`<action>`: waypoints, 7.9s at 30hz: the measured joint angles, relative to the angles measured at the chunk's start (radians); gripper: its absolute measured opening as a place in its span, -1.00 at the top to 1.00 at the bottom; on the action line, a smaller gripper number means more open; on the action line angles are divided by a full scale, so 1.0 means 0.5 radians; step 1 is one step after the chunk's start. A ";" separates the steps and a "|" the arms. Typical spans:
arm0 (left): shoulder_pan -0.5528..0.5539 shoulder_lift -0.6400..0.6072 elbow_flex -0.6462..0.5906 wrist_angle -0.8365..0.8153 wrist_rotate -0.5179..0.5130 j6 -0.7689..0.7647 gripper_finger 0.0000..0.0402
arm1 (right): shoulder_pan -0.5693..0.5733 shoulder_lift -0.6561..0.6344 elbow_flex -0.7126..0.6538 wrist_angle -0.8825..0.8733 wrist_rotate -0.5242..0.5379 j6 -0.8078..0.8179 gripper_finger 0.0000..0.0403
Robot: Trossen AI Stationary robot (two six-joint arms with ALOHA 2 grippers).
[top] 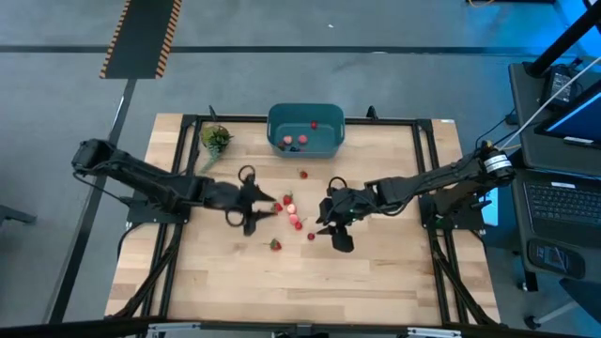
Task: Pick and placing Produce into tupperware
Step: Put the strawberry into the blue bin
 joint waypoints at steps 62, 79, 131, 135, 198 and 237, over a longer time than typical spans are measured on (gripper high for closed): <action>-0.493 1.190 0.648 -0.679 -0.178 -0.078 -0.02 | 0.016 0.526 0.000 0.262 0.002 -0.111 -0.09; -0.495 1.214 0.649 -0.663 -0.191 -0.085 0.09 | 0.016 0.525 0.000 0.259 0.002 -0.110 -0.09; 0.784 0.070 0.649 -0.120 0.882 0.167 0.33 | 0.016 0.525 0.001 0.197 0.003 -0.097 -0.09; 1.116 0.076 0.649 -0.043 1.194 0.020 0.33 | 0.016 0.525 0.006 0.181 0.083 -0.105 -0.09; 1.804 1.991 2.425 -1.492 0.862 1.077 0.32 | -0.724 -1.022 0.459 -1.153 1.313 -0.622 0.20; 1.475 2.117 2.430 -1.497 0.194 -0.302 0.32 | -0.723 -1.021 0.459 -1.197 1.312 -0.628 0.20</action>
